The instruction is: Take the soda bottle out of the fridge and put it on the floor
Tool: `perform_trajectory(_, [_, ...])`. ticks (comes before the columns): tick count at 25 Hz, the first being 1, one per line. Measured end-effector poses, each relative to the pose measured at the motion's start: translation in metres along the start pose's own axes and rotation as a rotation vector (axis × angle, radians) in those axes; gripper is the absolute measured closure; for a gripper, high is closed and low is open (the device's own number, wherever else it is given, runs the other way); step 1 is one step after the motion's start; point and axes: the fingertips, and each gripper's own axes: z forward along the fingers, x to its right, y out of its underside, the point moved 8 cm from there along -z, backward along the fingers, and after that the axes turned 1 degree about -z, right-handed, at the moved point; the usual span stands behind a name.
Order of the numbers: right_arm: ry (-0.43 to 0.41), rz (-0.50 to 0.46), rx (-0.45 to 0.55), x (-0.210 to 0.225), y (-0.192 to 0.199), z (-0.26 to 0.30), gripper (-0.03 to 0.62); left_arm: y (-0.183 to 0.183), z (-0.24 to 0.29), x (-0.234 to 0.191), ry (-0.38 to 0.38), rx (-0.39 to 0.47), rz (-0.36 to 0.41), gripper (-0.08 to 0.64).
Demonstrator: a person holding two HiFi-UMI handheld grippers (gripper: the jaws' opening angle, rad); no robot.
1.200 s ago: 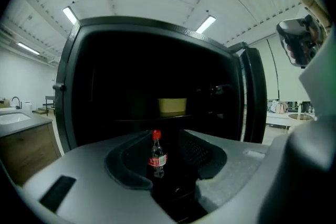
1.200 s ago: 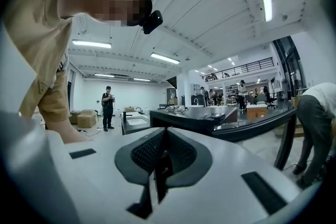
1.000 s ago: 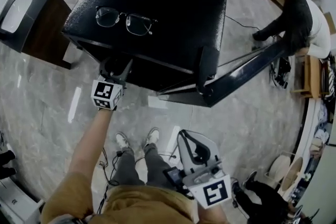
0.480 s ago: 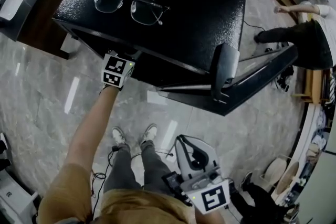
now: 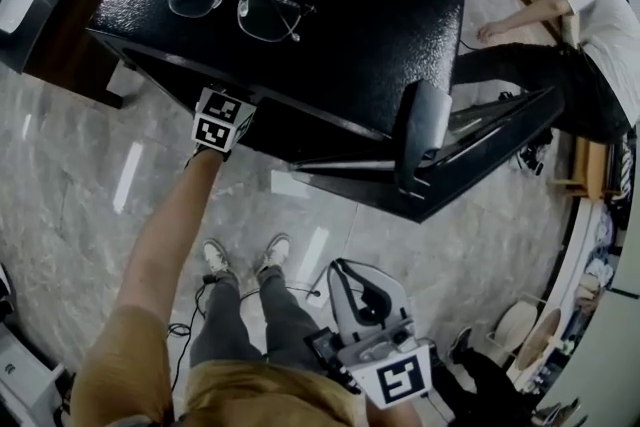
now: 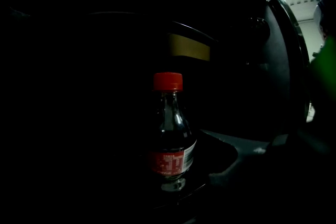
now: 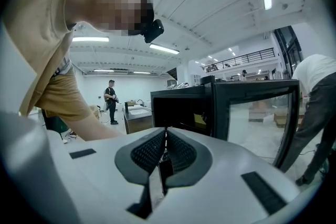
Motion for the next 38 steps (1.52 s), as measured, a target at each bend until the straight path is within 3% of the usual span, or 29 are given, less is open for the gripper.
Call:
perform_trajectory(11, [-0.04,-0.017,-0.01,-0.001,0.004,0.001,0.589,-0.003,-0.013,0.005,-0.014,0.06,-0.017,0.256])
perform_trajectory(19, [-0.137,-0.015,-0.007,-0.01,0.017,0.022,0.589,-0.007,-0.062,0.022,0.017,0.12,-0.007,0.256])
perform_trajectory(24, [-0.21,-0.03,0.017,-0.025,0.017,0.04,0.589,-0.004,-0.106,0.022,-0.003,0.148,-0.032,0.256])
perform_trajectory(38, [-0.341,-0.086,-0.019,-0.084,0.052,0.12,0.589,0.053,-0.222,-0.015,-0.092,0.149,-0.037,0.256])
